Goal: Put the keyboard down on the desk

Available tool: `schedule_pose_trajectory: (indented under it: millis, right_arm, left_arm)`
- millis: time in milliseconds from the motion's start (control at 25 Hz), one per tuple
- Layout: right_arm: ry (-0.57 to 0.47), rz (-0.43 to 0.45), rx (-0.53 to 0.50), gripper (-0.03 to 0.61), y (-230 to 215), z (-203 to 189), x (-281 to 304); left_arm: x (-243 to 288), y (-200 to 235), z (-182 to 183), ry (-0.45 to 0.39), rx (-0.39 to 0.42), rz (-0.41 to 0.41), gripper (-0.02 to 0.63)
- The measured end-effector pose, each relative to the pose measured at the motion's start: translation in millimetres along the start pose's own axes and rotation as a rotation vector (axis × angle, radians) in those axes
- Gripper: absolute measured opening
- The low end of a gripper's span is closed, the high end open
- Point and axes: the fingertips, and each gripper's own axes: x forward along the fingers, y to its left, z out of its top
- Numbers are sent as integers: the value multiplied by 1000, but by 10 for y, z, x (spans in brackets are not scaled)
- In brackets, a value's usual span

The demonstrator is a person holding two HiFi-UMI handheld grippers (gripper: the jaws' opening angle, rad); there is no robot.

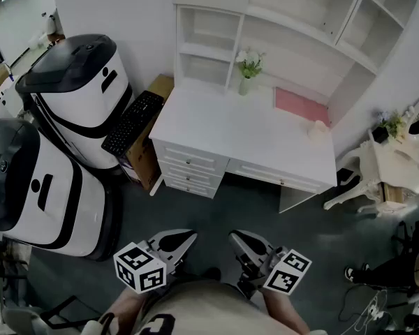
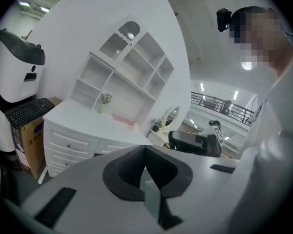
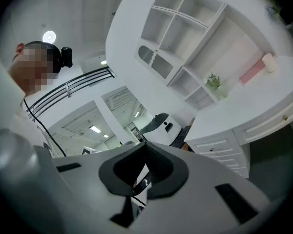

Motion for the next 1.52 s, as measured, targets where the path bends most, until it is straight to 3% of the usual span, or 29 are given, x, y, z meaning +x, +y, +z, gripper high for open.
schedule_pose_trajectory:
  millis: [360,680,920,1120,1520]
  right_arm:
    - [-25,-20,15,25,-1,29,107]
    - [31,-34,-14,25,63,-63,318]
    - [120,29,-68,25,246,-180,661]
    - [231,28,-150,25,343,-402,995]
    - [322,93,-163,25,579,-729,1529]
  left_arm:
    - [-10,66,92,-1,12,-27,12]
    - [-75,178,170,5,32,-43,12]
    - [-323,426,221,-22,0,19,12]
    - [-607,653,253,-55,-15,75,12]
    - [-1161,1095,232,-95,-58,169,12]
